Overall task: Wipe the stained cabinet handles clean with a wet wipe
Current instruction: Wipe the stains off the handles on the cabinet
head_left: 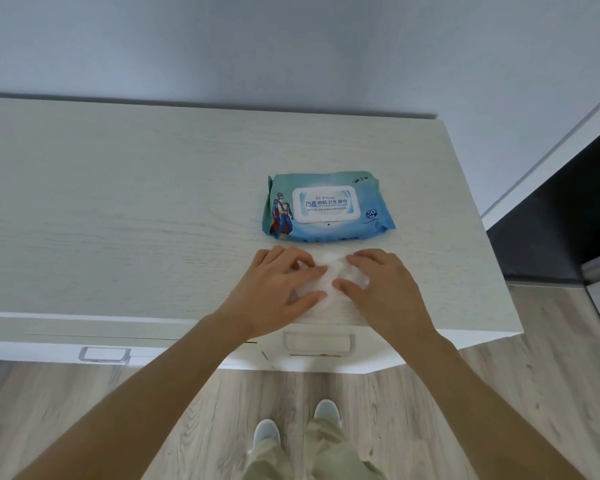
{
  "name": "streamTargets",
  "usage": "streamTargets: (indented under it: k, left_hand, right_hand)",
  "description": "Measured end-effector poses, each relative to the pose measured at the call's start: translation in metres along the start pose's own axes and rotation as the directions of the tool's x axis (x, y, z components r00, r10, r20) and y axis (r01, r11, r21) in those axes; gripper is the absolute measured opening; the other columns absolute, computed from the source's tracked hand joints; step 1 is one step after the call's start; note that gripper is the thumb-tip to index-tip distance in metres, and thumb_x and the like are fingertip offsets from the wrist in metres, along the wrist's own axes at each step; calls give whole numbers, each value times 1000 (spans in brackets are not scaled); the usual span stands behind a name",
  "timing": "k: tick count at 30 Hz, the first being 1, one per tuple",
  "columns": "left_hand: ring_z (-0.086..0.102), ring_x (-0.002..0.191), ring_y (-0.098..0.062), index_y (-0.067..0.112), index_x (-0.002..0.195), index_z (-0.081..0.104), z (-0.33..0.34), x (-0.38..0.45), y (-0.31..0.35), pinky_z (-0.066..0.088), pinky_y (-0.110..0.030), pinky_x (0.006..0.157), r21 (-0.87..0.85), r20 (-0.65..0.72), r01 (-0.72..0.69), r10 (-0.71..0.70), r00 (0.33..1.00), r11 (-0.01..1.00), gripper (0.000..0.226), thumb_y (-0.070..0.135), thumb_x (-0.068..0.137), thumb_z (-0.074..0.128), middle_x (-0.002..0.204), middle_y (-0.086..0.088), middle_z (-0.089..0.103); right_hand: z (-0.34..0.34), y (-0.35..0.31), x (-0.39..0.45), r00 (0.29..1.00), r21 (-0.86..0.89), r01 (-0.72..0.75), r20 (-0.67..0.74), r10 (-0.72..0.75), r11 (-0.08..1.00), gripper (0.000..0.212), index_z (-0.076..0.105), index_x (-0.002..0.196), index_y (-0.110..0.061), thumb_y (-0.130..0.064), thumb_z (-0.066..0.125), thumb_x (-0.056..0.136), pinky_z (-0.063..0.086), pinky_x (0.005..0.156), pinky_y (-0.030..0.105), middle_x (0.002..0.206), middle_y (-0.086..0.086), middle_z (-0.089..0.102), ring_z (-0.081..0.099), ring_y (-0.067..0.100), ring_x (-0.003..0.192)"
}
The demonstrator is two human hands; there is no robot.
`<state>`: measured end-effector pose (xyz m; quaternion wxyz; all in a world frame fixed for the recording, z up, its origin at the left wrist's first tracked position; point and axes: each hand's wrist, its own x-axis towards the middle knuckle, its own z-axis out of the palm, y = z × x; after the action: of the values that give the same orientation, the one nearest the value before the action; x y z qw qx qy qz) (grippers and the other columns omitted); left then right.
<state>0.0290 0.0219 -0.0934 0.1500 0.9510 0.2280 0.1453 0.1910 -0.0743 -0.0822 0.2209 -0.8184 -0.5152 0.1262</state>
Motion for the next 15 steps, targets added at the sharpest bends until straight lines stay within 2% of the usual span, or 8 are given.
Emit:
streamTargets:
  k: [1,3,5,7,9,12,14,15]
  left_hand:
    - [58,90,-23,15,114,71,0,1,1,43,-37,82,-37,-24,11,-12,1000,999,42,43,90,52,99,-3,64]
    - [58,83,-22,14,111,72,-1,5,2,42,-34,78,-96,-61,37,-43,997,995,33,35,89,59,89,-2,66]
    - [57,81,-20,17,112,72,1,11,2,40,-30,79,-98,-52,44,-49,997,994,30,30,85,69,84,1,64]
    - [53,83,-20,20,115,71,2,16,2,33,-26,79,-83,-16,48,-50,999,995,36,32,81,74,85,0,59]
    - [51,87,-22,21,118,69,4,18,1,31,-28,81,-42,1,33,-33,999,999,44,39,78,76,93,-2,57]
    - [47,105,-22,22,126,64,8,16,-2,30,-33,93,0,17,27,-27,999,1000,48,48,84,65,116,0,55]
    - [43,113,-18,23,126,63,10,14,-4,23,-28,95,-22,2,29,-29,1000,999,42,41,88,63,122,5,54]
    - [43,113,-18,22,123,65,10,15,-5,22,-26,94,-38,-14,35,-35,999,999,37,36,88,65,120,6,56]
  right_hand:
    - [1,1,1,999,-45,34,12,-33,998,37,60,122,-18,-30,62,87,32,92,24,128,-4,54,45,18,116]
    - [1,4,2,998,-97,60,-1,-60,993,32,62,121,-23,-21,61,89,28,94,30,132,0,49,38,22,120]
    - [0,6,3,996,-97,50,-67,-56,994,31,65,116,-23,-15,64,87,23,90,30,126,6,47,35,25,117]
    - [0,8,3,990,-69,85,-105,-92,994,26,69,110,-19,-12,66,85,22,86,27,118,9,51,41,28,111]
    - [0,10,2,993,-9,113,-28,-113,994,25,67,112,-19,-21,62,88,20,85,25,115,5,54,44,25,110]
    - [0,19,0,985,-89,156,83,-149,984,41,58,122,-27,-45,60,85,16,83,24,121,-6,50,40,15,114]
    - [-1,22,-1,986,-97,155,75,-148,983,43,57,120,-30,-47,63,81,15,81,22,121,-11,50,40,11,112]
    - [0,21,-1,986,-80,165,43,-162,983,36,60,115,-29,-43,65,82,15,79,22,117,-12,53,43,11,109]
